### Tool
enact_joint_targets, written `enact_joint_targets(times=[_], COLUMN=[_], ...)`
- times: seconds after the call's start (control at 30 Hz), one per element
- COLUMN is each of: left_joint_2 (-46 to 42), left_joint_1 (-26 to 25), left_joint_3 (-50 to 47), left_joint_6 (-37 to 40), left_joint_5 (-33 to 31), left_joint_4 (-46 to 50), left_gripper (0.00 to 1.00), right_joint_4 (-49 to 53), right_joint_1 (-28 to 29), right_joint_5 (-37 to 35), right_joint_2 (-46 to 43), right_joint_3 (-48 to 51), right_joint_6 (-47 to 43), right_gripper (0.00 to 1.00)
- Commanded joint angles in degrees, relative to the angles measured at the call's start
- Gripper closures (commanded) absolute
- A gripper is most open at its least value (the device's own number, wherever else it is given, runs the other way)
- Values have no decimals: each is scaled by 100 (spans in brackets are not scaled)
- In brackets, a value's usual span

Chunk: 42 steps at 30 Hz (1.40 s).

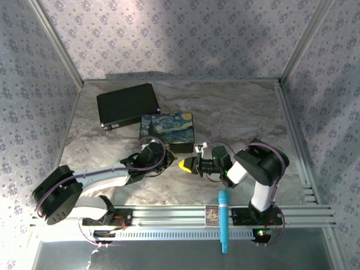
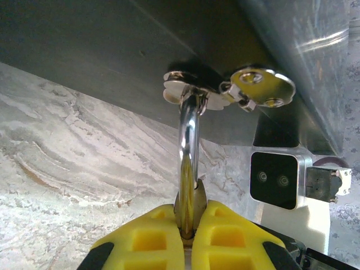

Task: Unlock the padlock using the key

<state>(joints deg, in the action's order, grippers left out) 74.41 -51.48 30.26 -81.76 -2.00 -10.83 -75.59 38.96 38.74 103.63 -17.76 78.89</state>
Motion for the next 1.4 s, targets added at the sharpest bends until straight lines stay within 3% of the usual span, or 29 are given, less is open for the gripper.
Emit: enact_joint_targets(times=[0.0, 0.4, 1.03, 1.37], left_joint_2=[-93, -68, -78, -107], left_joint_1=[-176, -318, -397, -441], left_joint_3=[94, 126, -134, -150], left_joint_6=[-40, -49, -17, -41], left_joint_5=[297, 271, 423, 429], left_joint_4=[-400, -632, -1745, -1854], left_gripper=[100, 100, 100, 100], right_joint_4=[-343, -347, -349, -357], right_joint_1=[-62, 45, -286, -436], right_joint_5=[-516, -541, 41, 239], right_joint_2=[-8, -97, -10, 27], right_joint_3=[-29, -241, -521, -706], right_joint_6=[90, 244, 956, 1162], right_gripper=[100, 100, 100, 100])
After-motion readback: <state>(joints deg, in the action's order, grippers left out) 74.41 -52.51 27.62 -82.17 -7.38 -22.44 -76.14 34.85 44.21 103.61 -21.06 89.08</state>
